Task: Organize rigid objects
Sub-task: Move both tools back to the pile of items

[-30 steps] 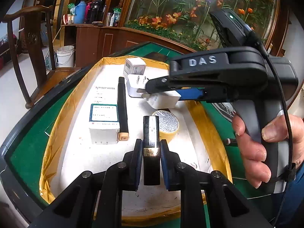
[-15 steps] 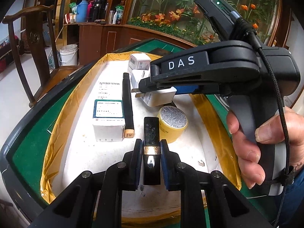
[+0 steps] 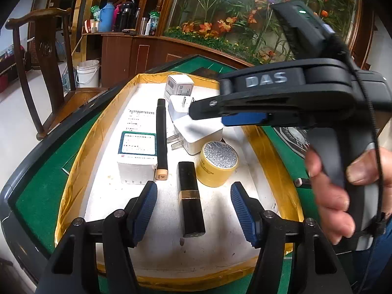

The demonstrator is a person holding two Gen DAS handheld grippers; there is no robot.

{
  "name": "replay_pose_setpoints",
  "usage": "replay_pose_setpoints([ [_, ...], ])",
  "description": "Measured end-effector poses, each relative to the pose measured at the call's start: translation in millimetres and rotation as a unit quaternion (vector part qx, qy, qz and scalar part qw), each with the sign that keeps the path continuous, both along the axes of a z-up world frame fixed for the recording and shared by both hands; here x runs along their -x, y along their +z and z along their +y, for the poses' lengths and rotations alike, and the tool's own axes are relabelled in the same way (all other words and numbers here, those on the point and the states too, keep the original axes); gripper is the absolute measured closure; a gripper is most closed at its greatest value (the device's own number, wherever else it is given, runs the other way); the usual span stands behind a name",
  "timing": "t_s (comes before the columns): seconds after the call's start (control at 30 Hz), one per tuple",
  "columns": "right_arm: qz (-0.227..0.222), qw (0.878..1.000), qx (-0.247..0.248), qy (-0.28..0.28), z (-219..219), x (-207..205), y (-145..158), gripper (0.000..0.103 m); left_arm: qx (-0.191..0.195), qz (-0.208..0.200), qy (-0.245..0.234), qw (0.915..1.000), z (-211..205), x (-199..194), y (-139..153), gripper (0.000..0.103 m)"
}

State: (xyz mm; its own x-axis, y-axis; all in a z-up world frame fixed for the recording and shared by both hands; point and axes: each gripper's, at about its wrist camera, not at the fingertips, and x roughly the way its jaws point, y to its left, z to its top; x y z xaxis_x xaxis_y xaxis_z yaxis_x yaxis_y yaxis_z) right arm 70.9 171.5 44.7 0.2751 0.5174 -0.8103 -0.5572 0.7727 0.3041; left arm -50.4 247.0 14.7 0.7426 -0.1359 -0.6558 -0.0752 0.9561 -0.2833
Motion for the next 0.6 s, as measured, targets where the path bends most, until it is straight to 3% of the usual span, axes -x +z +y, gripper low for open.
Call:
replay_pose_setpoints([
  [0.37,0.003,0.998,-0.053,-0.024,-62.7,17.7,23.4,0.051,-0.003,-0.032,0.014,0.9994,0.9,13.5,2.7,0.033],
  [0.53,-0.010,0.996,-0.065,-0.061,-136.7,28.0,32.0,0.051,0.014,-0.057,0.010,0.9982,-4.8,26.8,12.3,0.033],
  [0.6,-0.018,0.994,-0.066,-0.087,-173.2,29.7,33.2,0.050,0.003,-0.076,0.003,0.9971,-15.8,32.4,23.8,0.033],
])
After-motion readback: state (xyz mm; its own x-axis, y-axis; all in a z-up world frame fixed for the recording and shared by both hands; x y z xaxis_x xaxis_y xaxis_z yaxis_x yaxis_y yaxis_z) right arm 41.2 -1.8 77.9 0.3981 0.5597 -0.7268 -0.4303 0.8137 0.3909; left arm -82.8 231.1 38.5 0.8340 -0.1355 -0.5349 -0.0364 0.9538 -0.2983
